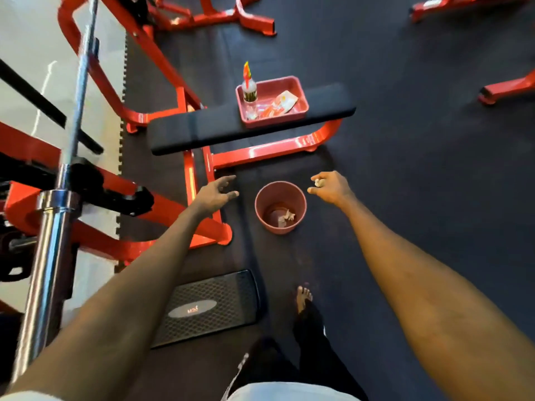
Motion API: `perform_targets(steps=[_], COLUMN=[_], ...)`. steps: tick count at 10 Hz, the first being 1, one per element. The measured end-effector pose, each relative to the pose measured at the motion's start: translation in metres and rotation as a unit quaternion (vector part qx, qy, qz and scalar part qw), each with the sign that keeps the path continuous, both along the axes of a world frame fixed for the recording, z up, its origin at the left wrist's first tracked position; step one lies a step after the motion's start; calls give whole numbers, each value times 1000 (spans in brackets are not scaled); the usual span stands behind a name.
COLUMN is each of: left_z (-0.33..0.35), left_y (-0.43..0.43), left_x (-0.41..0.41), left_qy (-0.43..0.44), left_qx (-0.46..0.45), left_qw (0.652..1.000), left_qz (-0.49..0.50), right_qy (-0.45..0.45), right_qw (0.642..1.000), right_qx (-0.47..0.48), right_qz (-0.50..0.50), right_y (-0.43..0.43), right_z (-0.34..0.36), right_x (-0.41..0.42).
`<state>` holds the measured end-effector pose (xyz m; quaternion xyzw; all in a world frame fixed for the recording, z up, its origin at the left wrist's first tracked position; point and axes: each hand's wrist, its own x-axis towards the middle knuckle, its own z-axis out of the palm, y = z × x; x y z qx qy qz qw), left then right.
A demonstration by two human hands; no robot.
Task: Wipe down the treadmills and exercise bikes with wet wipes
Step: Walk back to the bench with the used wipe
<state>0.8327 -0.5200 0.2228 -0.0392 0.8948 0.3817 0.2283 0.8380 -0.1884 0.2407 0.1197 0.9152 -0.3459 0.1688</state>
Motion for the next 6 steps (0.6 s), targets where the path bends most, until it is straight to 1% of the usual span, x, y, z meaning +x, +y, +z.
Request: perform_targets(steps=[1,2,3,4,5,6], left_z=[-42,-78,-150,-205,-273,-311], left_y=[29,43,53,55,55,56], left_x=[-34,-58,-89,-110,-136,-147], left_qy=[-27,-40,-73,-100,-118,-122], left_qx=[-11,-8,-16,-18,-24,-22], left_qw=[1000,999,997,995,993,992], left_qz=[10,8,1,13,23,5], right_qy=[-51,-81,-114,-136,-155,-168], right_qw=[998,996,992,990,987,984], right_qx=[14,14,-2,-16,-28,-39], right_qz=[24,31,44,47,44,37], right_y=[12,13,7,0,-6,-7], right_z=[-61,-101,-169,-223,-295,-336], right_x=[-41,-65,-101,-126,-157,-168])
